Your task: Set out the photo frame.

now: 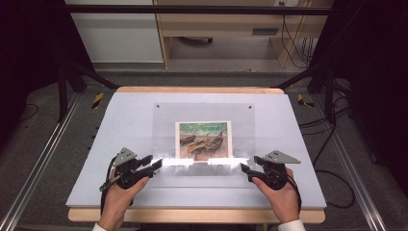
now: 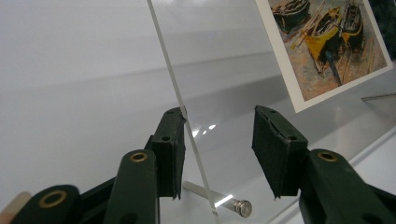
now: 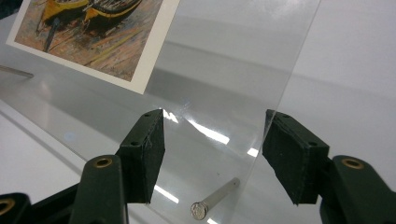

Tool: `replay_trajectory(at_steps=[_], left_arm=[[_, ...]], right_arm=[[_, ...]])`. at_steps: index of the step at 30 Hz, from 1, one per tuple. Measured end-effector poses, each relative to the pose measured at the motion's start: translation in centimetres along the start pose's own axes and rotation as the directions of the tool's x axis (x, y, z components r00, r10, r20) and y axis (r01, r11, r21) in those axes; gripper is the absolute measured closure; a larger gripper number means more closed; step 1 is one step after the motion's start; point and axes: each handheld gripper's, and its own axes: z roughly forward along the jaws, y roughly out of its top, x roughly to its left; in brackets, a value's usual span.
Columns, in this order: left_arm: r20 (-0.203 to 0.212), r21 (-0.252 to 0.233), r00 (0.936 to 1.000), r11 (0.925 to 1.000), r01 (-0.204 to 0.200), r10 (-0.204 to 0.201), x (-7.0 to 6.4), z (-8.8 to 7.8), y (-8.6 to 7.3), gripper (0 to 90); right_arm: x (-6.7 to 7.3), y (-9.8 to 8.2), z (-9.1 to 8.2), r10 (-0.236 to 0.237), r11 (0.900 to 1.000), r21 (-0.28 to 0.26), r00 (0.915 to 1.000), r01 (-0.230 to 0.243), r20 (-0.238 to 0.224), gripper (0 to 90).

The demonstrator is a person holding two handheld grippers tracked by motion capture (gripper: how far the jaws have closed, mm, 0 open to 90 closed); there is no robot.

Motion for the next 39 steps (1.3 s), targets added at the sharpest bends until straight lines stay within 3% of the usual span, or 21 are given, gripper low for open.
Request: replay_trajectory(at_steps=[39], left_arm=[[-0.008, 0.01, 0.9991, 0.9991, -0.042, 0.042, -0.6, -1.2, -0.7, 61.5]], right_arm=[[0.7, -1.0, -1.3, -0.024, 1.0, 0.005, 0.9992, 0.024, 0.031, 50.7]])
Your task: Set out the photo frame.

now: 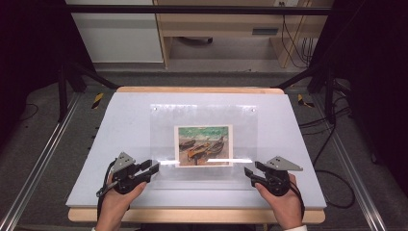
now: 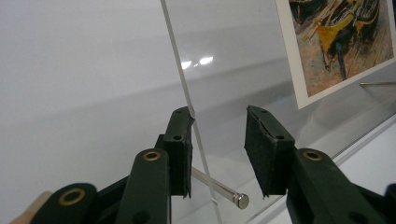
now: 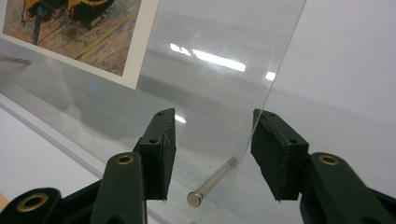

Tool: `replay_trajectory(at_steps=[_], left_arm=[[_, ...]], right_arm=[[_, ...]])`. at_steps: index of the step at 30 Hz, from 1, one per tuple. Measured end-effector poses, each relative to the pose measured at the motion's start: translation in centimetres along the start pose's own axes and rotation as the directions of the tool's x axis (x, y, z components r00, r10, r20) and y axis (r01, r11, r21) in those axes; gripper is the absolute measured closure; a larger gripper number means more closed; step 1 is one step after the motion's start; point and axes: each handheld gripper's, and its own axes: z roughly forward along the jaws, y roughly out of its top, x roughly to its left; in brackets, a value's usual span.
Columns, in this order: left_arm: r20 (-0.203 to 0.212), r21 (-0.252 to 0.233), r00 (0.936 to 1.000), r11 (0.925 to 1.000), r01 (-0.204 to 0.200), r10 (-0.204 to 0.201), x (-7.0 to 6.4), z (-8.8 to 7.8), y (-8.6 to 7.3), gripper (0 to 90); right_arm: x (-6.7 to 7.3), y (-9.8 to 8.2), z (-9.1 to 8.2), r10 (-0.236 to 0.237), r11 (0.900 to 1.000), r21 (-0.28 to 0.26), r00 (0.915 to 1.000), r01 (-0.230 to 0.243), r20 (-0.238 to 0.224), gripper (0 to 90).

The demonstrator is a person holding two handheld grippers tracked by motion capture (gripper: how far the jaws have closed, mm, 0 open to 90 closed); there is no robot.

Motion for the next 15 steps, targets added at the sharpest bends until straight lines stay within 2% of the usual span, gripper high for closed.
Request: replay_trajectory(at_steps=[15], left_arm=[[0.004, 0.008, 0.9999, 0.9999, -0.015, 0.015, -0.11, -0.29, -0.2, 63.6]], right_arm=[[0.16, -0.32, -0.33, -0.016, 1.0, 0.003, 0.9998, 0.016, 0.009, 53.7]])
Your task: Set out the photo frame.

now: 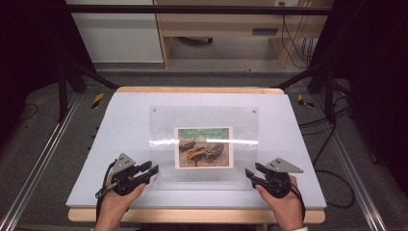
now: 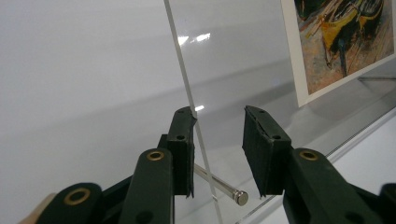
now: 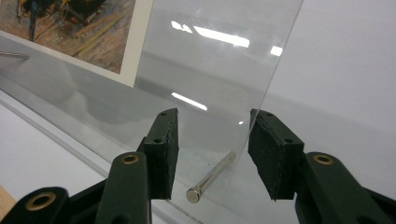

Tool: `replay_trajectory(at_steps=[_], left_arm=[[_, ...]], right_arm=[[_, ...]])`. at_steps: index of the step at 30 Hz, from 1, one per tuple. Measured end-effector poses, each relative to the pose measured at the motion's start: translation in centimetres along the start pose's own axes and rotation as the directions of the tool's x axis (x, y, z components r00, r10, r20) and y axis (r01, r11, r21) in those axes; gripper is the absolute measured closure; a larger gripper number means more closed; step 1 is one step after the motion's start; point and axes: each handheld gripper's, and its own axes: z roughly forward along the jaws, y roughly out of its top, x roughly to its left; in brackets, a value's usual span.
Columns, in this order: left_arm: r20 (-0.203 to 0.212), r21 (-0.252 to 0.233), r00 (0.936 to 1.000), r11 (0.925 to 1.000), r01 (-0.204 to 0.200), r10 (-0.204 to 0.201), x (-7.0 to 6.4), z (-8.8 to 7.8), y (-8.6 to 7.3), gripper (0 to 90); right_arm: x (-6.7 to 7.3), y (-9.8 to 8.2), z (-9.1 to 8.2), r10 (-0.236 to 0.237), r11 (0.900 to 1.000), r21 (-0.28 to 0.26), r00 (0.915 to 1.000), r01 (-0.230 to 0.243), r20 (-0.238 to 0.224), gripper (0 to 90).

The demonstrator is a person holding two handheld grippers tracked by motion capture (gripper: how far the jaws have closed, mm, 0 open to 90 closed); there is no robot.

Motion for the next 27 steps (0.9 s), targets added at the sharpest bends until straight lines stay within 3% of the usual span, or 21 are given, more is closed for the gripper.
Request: replay_trajectory(at_steps=[27], left_arm=[[-0.004, 0.007, 0.9998, 0.9998, -0.017, 0.017, -0.29, -0.3, -0.33, 65.9]], right_arm=[[0.3, -0.44, -0.37, -0.005, 1.0, 0.004, 0.9999, 0.005, 0.014, 56.7]])
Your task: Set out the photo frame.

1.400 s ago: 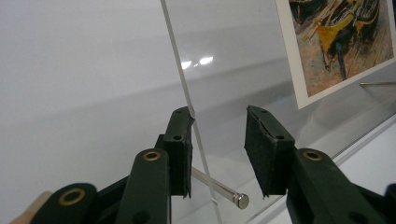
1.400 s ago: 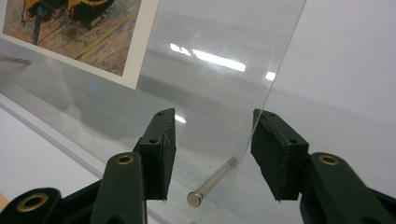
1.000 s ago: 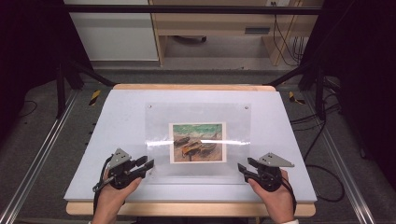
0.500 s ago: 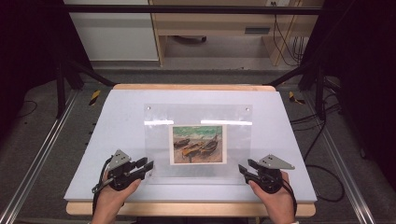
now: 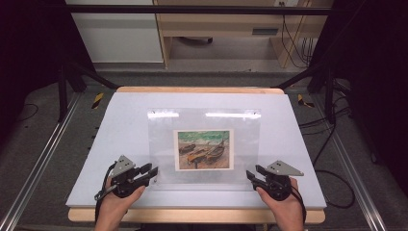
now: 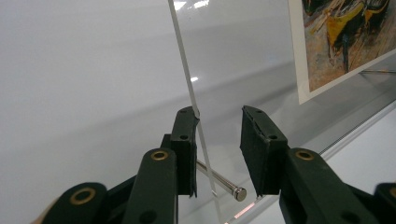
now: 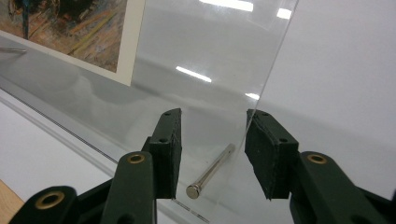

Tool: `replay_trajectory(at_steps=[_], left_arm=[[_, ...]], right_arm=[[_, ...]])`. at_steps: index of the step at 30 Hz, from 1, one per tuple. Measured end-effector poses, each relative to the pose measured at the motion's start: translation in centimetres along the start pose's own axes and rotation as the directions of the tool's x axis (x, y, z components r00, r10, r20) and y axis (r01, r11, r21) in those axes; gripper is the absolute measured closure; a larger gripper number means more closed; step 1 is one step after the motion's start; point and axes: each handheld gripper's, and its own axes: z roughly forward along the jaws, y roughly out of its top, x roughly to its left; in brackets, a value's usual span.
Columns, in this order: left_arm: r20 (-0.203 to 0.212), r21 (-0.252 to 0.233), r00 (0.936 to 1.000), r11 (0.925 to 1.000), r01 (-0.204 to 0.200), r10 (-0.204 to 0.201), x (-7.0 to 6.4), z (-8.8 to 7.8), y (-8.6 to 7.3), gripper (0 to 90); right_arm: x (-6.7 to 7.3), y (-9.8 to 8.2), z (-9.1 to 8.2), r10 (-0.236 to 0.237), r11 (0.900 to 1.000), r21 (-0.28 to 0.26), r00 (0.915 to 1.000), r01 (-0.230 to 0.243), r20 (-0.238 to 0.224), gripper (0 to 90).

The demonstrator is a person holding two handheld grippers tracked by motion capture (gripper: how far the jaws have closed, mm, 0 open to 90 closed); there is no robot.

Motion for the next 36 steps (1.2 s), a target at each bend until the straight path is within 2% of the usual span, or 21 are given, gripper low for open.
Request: replay_trajectory(at_steps=[36], left_arm=[[-0.002, 0.009, 1.0, 0.9999, -0.008, 0.008, -0.25, -0.19, -0.38, 66.4]], right_arm=[[0.28, -0.3, -0.14, -0.012, 1.0, 0.005, 0.9999, 0.012, 0.005, 57.7]])
